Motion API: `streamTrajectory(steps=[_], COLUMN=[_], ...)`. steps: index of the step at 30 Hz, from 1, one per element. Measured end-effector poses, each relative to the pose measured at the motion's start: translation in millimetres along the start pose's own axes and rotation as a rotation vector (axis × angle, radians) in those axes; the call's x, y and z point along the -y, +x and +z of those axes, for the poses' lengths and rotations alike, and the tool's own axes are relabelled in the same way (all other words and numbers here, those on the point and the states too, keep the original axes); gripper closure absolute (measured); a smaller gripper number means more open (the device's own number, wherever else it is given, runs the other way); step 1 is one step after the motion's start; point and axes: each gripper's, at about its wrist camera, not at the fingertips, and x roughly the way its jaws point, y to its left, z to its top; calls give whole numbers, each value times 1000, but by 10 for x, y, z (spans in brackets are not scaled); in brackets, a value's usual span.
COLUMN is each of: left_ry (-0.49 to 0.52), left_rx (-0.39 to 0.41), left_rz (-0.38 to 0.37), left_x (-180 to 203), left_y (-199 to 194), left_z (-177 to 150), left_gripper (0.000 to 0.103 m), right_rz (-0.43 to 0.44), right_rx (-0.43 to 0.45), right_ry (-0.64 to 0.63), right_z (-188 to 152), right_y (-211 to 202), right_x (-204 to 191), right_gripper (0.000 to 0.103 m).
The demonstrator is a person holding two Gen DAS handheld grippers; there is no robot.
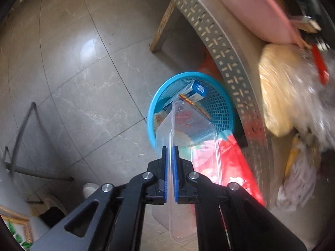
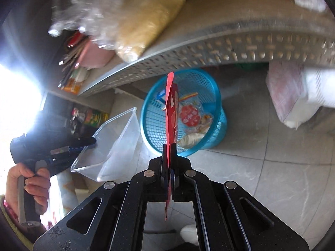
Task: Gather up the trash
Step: 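Open both tools to drop the bag and container into the wastebasket, then move both tools back over the table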
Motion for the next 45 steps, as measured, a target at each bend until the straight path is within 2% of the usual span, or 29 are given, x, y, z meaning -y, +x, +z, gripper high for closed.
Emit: streamTrajectory(steps=[2,3,4,5,6,8,11,17,21,25,31,37,41,45], left_ry=[-30,-48,-67,-92,-110,-112,-93,-59,-21,31,104,118,95,78], left_rx=[6,11,10,6,6,6,14,55,97,196,410,549,705,856], left_rz=[-11,-44,-55,-61,-72,-101,-110,-138,-161,-200,-223,-255,-224,-129], left_x=[50,61,50,36,25,8,-9,-68,-222,-458,-925,-1422,-1729,-1997], left_y=[100,141,166,181,177,135,-20,-538,-1035,-1648,-2505,-2986,-3254,-3455], left_z=[93,125,136,132,126,91,57,-65,-303,-666,-1390,-2110,-2574,-3018], left_gripper=[95,86,69,62,57,57,52,43,40,34,25,17,11,6], right_rz=[7,7,-1,-16,-40,-63,-76,-91,-132,-172,-210,-221,-225,-199], right_rx=[-1,0,1,-8,-13,8,35,52,77,73,72,86,118,126], right_ry=[58,85,108,137,168,194,168,144,76,-8,-179,-342,-436,-527], right_z=[49,68,78,83,77,40,-13,-35,-50,-79,-303,-526,-610,-680], right_y=[174,278,371,468,541,556,488,398,334,250,43,-243,-483,-691], right_x=[65,99,139,189,245,305,285,268,198,143,-10,-184,-312,-496], right_gripper=[100,96,92,81,78,68,60,60,60,60,60,60,60,58])
